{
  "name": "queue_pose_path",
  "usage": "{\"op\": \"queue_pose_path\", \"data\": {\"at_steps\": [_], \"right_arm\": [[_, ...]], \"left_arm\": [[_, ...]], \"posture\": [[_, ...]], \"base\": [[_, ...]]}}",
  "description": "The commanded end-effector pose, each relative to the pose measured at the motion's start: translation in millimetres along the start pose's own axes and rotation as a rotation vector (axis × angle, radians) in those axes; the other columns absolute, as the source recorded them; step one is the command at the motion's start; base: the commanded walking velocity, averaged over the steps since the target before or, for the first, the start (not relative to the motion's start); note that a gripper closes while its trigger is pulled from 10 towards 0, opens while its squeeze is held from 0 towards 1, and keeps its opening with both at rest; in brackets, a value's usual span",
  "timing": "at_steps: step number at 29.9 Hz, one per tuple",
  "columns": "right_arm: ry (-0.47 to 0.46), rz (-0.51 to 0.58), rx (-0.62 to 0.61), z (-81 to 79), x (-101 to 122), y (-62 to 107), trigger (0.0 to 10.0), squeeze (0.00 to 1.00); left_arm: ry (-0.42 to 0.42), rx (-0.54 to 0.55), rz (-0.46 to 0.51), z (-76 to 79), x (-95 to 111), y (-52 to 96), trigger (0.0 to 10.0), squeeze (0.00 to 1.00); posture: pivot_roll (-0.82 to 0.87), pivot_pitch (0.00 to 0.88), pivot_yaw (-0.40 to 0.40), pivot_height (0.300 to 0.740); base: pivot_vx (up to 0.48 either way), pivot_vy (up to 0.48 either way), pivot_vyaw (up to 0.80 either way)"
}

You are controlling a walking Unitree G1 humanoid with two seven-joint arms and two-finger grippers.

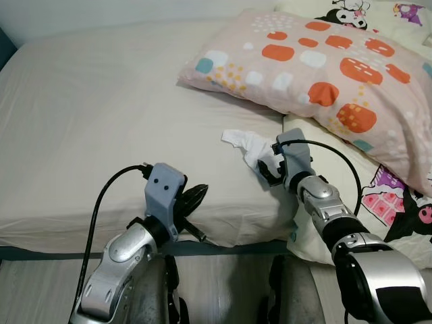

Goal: Clean up the room

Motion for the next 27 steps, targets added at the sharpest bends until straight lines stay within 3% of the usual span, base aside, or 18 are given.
{"op": "queue_pose_path", "data": {"at_steps": [1,3,4,6,21,27], "right_arm": [[-0.047,-0.026,-0.018,0.9,-8.0,1.2,2.2,0.00],[-0.067,-0.020,-0.023,1.2,-7.1,1.0,2.2,0.00],[-0.057,-0.016,-0.017,0.1,-5.6,0.4,0.4,0.00],[-0.046,-0.014,-0.012,-0.8,-4.7,0.0,0.0,0.00],[-0.018,-0.020,0.009,-5.3,-6.2,-0.6,0.0,0.00],[-0.034,0.031,0.050,-12.7,4.8,-3.8,0.0,0.00]], "left_arm": [[0.033,-0.016,-0.004,7.6,0.4,0.3,10.0,0.00],[0.034,-0.019,-0.001,8.7,1.2,-0.3,10.0,0.00],[0.035,-0.020,-0.001,9.5,1.5,-0.3,10.0,0.00],[0.035,-0.021,-0.001,9.9,1.6,-0.3,10.0,0.00],[0.014,-0.015,-0.021,6.0,0.1,-0.6,10.0,0.00],[0.000,0.030,-0.019,-3.7,-3.9,-5.6,10.0,0.00]], "posture": [[0.22,0.425,0.046,0.572],[0.22,0.425,0.046,0.572],[0.21,0.422,0.049,0.572],[0.21,0.421,0.048,0.572],[0.21,0.399,0.041,0.572],[0.14,0.338,0.031,0.572]], "base": [[0.000,0.000,0.00],[0.000,0.000,0.00],[0.000,0.000,0.00],[0.000,0.000,0.00],[0.000,0.000,0.00],[0.000,0.000,0.00]]}}
Point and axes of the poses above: a point about 5 cm out from each wrist's last joint towards the gripper, its own y axis pointing back from the gripper into the wrist, its own x axis along the axis of the wrist's last joint, z = x × y, the point moved 1 cm from there along -y, pointing out of the wrist towards the gripper, and after that the axes turned 14 degrees about -y, right-handed, at the moved point
